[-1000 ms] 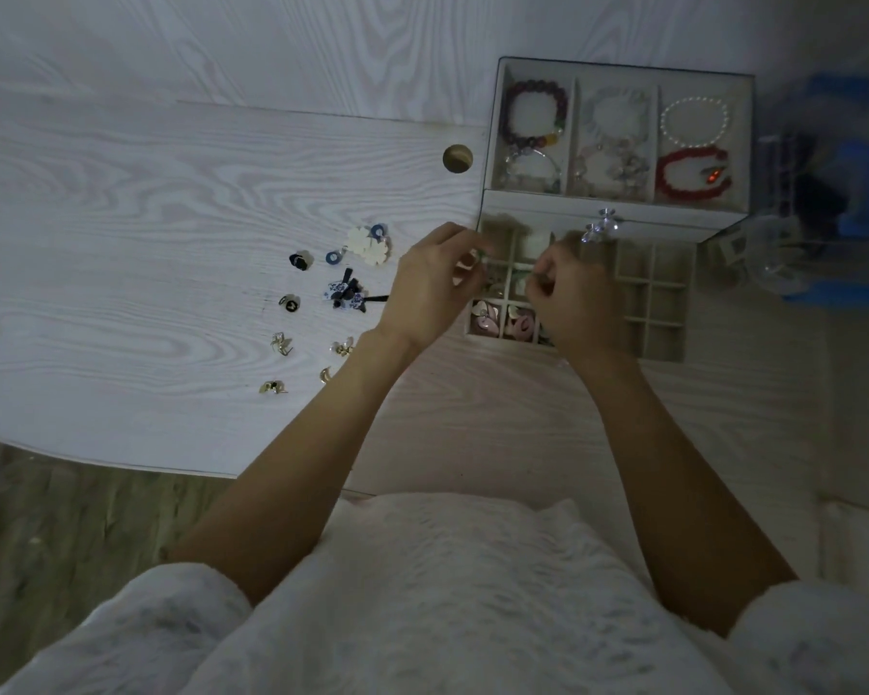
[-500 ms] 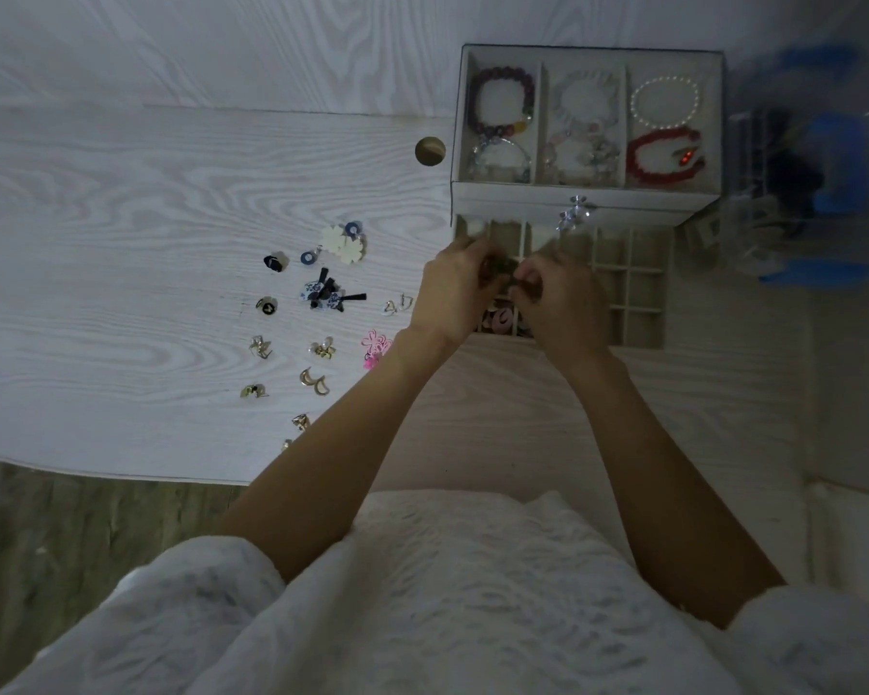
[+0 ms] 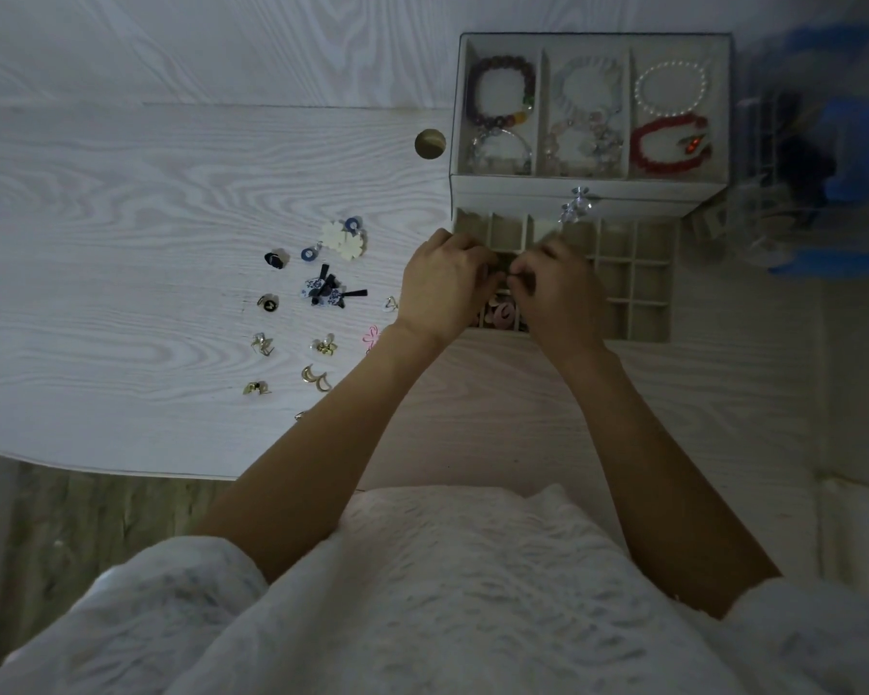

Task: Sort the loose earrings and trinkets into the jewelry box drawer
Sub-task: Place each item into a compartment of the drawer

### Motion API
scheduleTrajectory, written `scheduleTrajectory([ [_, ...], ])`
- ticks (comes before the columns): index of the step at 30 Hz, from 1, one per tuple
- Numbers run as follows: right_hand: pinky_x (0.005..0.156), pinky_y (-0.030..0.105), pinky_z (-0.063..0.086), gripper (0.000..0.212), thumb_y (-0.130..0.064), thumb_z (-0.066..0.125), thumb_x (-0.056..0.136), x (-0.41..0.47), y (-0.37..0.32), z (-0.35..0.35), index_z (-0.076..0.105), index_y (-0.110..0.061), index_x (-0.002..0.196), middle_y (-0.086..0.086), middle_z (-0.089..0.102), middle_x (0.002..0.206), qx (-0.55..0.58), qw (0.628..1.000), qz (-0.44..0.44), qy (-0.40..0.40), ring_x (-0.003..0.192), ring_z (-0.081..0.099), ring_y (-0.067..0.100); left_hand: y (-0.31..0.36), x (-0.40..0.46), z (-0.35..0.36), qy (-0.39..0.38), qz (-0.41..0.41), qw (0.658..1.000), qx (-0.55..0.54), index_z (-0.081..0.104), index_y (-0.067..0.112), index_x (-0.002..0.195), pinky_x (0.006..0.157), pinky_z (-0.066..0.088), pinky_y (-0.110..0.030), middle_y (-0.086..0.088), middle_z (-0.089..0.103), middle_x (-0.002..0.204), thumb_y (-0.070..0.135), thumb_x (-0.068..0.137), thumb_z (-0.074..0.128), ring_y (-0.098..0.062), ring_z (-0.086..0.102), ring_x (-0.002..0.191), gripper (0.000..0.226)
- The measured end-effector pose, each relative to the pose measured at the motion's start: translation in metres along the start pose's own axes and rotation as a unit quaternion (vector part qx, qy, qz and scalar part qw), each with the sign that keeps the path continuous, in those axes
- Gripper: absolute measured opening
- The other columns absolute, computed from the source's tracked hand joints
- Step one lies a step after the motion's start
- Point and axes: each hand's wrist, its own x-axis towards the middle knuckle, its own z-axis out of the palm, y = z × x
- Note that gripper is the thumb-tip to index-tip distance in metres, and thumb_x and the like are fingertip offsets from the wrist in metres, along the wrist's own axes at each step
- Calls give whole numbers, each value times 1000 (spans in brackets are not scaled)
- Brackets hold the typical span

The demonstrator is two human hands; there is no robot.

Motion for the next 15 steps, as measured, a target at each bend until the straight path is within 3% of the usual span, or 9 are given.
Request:
scheduleTrajectory([
  [7, 72, 25, 34, 15, -12, 57, 86, -13, 5, -4, 69, -7, 94, 14, 59, 98, -29, 999, -40, 13, 96, 53, 30, 4, -7, 3, -5, 22, 999, 33, 74, 12, 79, 64, 49, -37, -6, 67, 89, 25, 77, 62, -31, 57, 80, 18],
  [13, 78, 33, 40, 14, -10, 55, 87, -29, -8, -15, 67, -9, 94, 9, 60, 93, -4, 993, -113, 41, 90, 53, 27, -4, -39, -17, 105, 81, 991, -22, 70, 15, 92, 66, 46, -30, -2, 67, 91, 21, 86, 59, -22, 57, 80, 14],
  [15, 73, 34, 42, 15, -12, 53, 88, -35, -19, -16, 66, -11, 93, 7, 61, 87, -5, 988, -151, 39, 84, 54, 26, -9, -63, -25, 122, 73, 989, -33, 70, 14, 95, 70, 45, -27, -2, 67, 92, 20, 87, 59, -20, 57, 83, 15],
])
